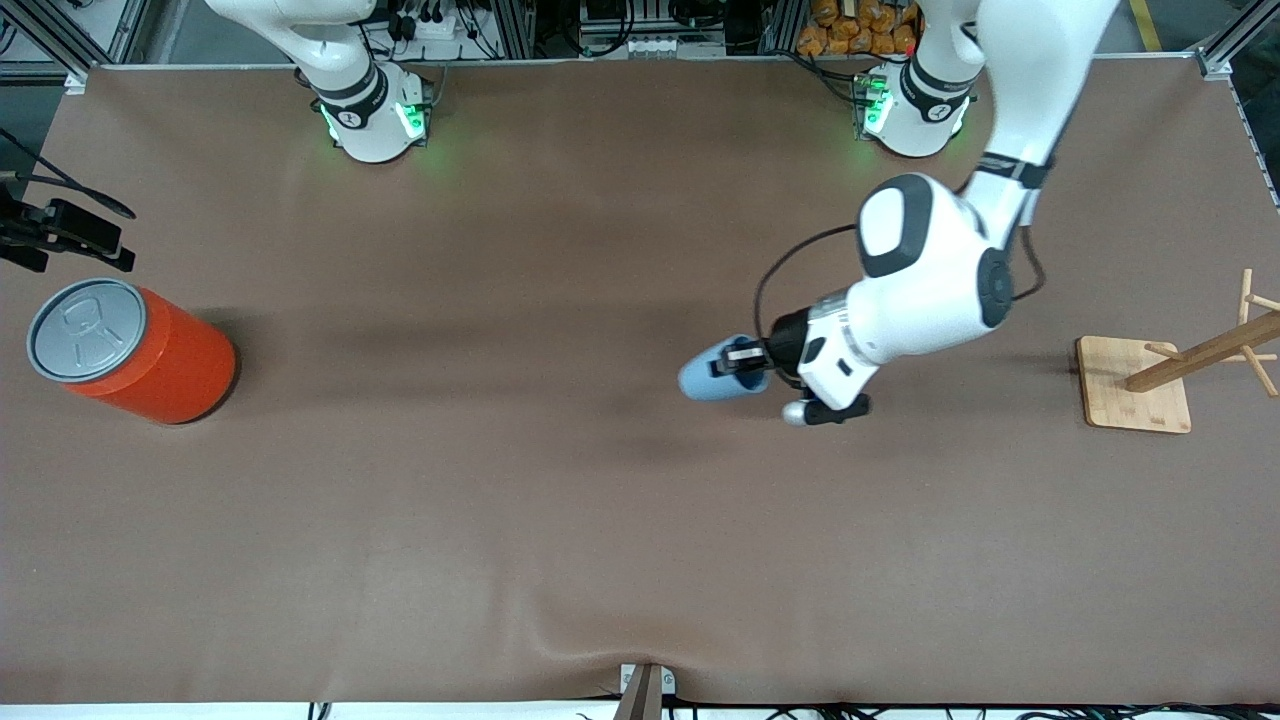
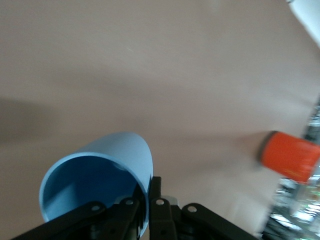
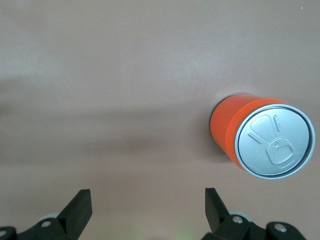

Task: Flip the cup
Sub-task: 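Carry the blue cup with the left gripper toward the wooden stand, then rotate the blue cup upright and lower it with the left gripper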

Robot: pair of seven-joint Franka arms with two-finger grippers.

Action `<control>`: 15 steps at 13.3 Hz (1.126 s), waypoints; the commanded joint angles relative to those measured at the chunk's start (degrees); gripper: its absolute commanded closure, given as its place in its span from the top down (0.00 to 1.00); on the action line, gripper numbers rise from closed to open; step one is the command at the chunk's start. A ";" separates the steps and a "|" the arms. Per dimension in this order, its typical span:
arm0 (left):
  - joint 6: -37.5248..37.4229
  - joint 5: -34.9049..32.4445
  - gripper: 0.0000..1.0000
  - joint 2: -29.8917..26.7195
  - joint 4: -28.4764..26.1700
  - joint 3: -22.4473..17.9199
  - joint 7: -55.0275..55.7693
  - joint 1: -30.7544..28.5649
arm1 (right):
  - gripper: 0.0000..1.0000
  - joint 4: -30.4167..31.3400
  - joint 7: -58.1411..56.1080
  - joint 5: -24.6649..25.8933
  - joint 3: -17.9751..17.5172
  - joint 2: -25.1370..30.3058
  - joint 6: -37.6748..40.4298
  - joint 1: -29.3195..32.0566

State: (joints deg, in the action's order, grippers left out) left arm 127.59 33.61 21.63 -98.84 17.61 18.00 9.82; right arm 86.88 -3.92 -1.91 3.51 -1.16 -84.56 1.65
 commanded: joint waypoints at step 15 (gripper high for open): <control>8.27 -41.17 0.00 -8.09 -25.95 0.67 4.06 -14.74 | 1.00 -1.80 3.40 0.95 -0.35 0.72 1.24 -1.47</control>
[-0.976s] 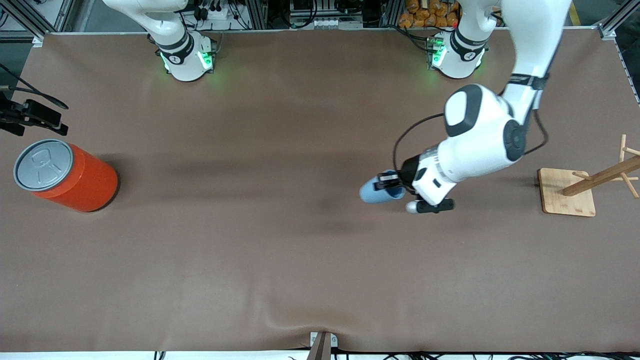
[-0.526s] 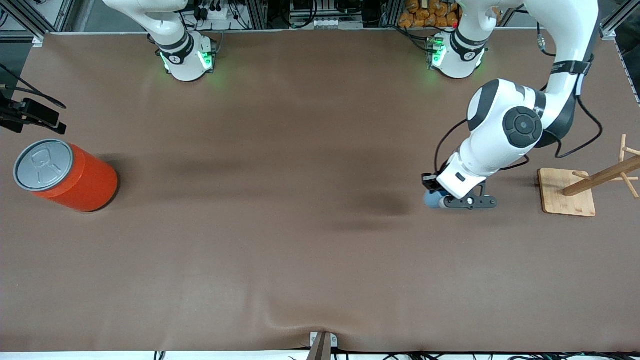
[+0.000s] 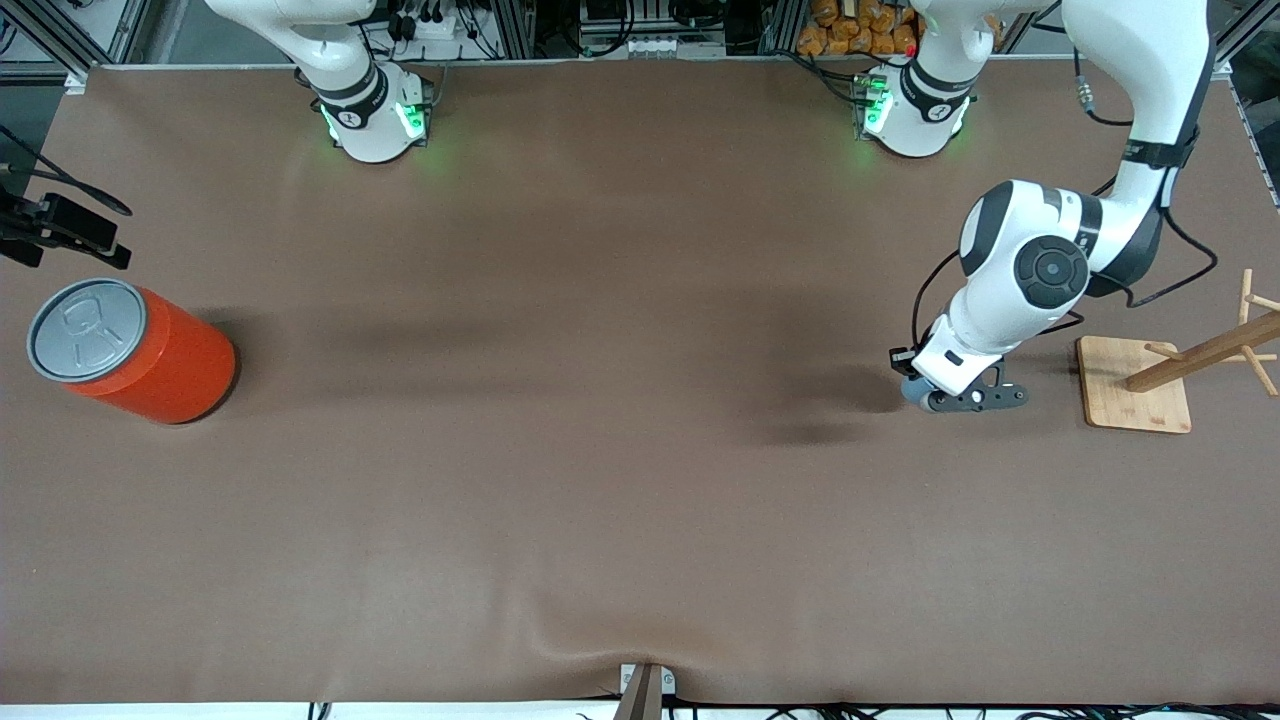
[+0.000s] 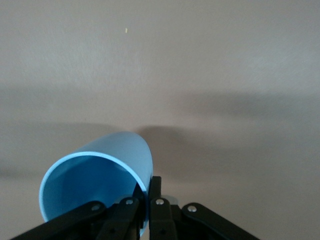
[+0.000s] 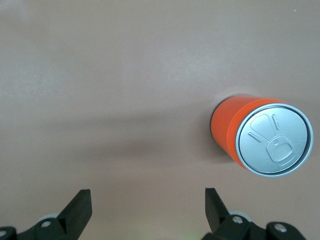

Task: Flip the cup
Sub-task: 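Rotate the blue cup upright and lower it with the left gripper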

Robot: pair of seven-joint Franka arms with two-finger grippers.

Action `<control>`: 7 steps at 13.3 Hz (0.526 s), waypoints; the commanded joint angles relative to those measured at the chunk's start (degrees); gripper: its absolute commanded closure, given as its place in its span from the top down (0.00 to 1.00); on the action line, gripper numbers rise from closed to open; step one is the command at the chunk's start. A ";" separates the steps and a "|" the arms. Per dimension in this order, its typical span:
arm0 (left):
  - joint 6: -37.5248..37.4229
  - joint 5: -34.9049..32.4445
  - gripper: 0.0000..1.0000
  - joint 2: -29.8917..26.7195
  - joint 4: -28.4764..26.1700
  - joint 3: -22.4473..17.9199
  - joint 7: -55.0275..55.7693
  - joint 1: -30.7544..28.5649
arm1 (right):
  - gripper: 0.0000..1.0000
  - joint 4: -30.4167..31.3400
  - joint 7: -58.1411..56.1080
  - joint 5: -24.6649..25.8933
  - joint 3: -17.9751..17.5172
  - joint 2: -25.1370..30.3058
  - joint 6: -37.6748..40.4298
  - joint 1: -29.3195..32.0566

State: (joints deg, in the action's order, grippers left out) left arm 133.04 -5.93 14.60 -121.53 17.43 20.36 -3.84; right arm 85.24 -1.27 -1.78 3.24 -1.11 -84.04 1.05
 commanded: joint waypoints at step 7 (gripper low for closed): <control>6.45 -1.63 0.88 -0.18 -5.65 0.58 2.05 -1.26 | 1.00 0.01 0.74 0.55 0.02 0.49 0.37 -1.05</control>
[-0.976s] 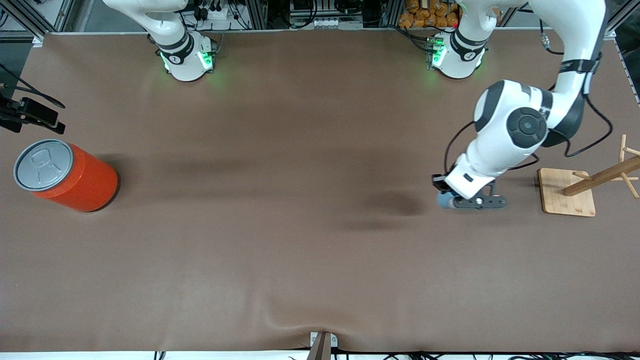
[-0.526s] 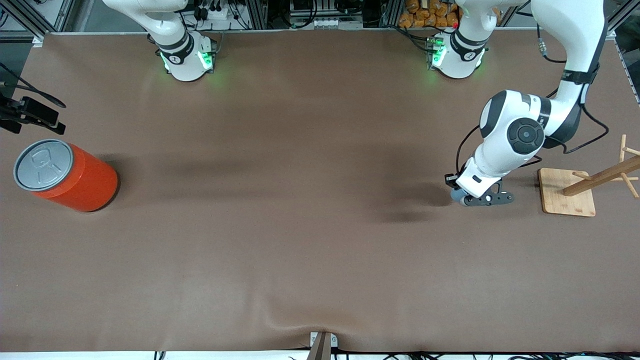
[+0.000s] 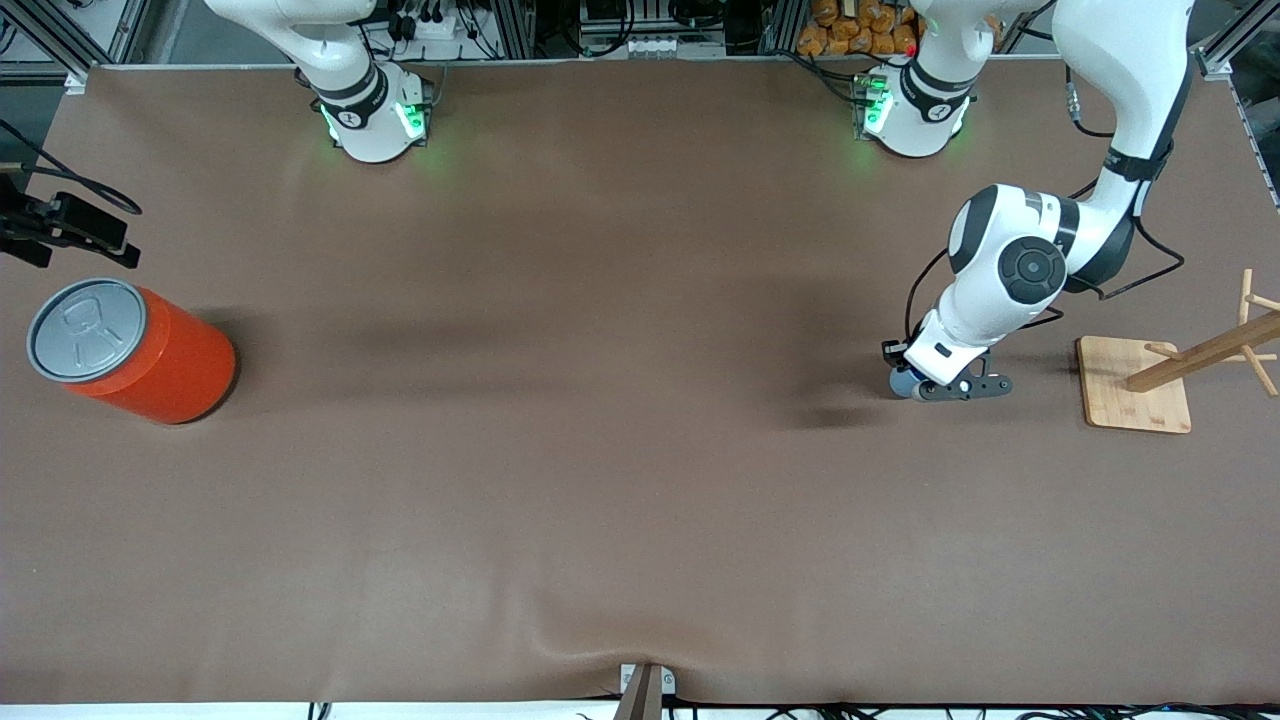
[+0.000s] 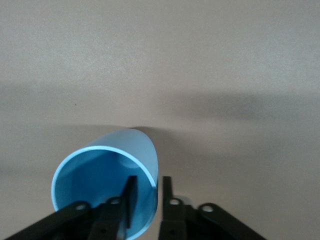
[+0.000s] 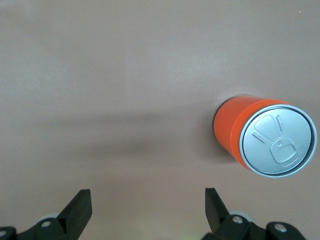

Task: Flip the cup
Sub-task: 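Rotate the blue cup upright and lower it with the left gripper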

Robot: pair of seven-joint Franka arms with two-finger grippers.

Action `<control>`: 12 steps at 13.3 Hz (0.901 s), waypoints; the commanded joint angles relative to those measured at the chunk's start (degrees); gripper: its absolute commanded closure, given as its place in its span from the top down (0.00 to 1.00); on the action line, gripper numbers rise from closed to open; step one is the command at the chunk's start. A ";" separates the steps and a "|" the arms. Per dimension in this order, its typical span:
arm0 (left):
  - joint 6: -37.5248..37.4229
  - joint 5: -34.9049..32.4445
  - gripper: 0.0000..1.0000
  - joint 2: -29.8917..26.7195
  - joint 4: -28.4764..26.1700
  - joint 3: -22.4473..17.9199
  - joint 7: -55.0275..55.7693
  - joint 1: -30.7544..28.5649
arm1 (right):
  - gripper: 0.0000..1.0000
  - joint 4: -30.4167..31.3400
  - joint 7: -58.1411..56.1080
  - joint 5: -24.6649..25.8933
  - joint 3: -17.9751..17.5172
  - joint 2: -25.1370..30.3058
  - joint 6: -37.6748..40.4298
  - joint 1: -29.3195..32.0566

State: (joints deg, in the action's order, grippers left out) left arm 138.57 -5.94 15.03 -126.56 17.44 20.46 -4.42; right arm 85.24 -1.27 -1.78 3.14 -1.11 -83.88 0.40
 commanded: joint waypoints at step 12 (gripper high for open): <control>-25.61 -1.53 1.00 -3.34 23.01 2.69 5.92 -0.68 | 1.00 0.01 0.66 0.38 0.20 0.58 0.74 -0.66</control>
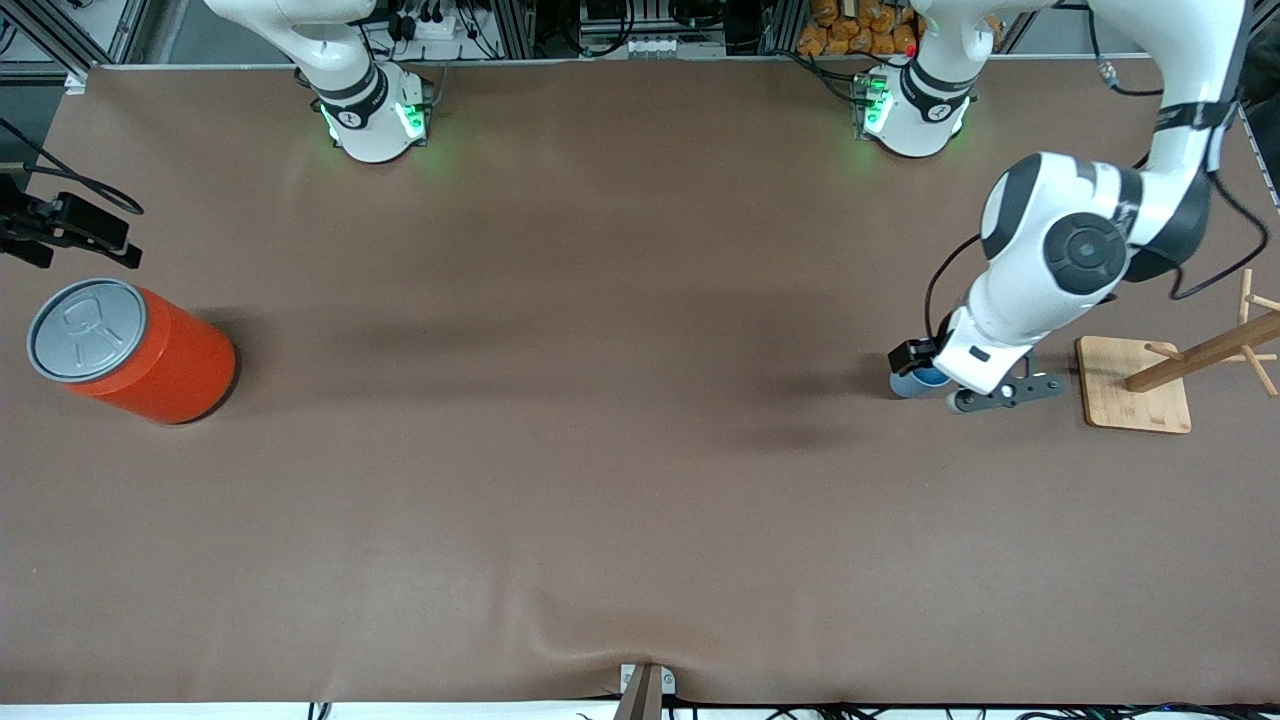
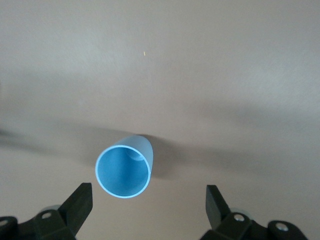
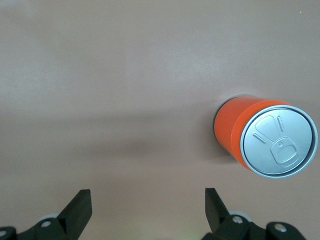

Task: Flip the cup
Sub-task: 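Rotate the blue cup upright and lower it with the left gripper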

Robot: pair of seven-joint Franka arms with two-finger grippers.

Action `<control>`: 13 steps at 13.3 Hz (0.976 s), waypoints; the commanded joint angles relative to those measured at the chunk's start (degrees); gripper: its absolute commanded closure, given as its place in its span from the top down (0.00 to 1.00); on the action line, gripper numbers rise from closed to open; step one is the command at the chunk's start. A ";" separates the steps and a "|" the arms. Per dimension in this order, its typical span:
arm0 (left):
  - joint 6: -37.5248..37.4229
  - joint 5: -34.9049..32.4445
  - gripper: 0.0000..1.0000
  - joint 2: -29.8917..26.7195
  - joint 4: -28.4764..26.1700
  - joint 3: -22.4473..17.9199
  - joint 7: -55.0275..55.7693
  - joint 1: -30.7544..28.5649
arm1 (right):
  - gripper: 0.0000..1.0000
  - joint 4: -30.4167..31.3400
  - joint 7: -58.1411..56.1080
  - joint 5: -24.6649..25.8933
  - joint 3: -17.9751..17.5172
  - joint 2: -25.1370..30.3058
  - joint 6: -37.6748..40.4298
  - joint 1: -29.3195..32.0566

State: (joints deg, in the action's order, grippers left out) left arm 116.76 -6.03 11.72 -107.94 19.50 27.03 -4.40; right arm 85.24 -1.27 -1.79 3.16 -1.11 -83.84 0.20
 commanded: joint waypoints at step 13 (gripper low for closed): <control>-11.19 -0.83 1.00 0.06 15.21 0.37 -1.80 -0.61 | 1.00 0.10 0.75 0.38 0.18 0.14 0.34 -0.46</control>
State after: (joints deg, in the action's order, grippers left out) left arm 108.11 -6.07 11.58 -95.24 19.48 26.48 -4.64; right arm 85.26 -1.27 -1.79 3.21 -1.18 -83.46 0.19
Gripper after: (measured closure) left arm 0.000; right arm 0.000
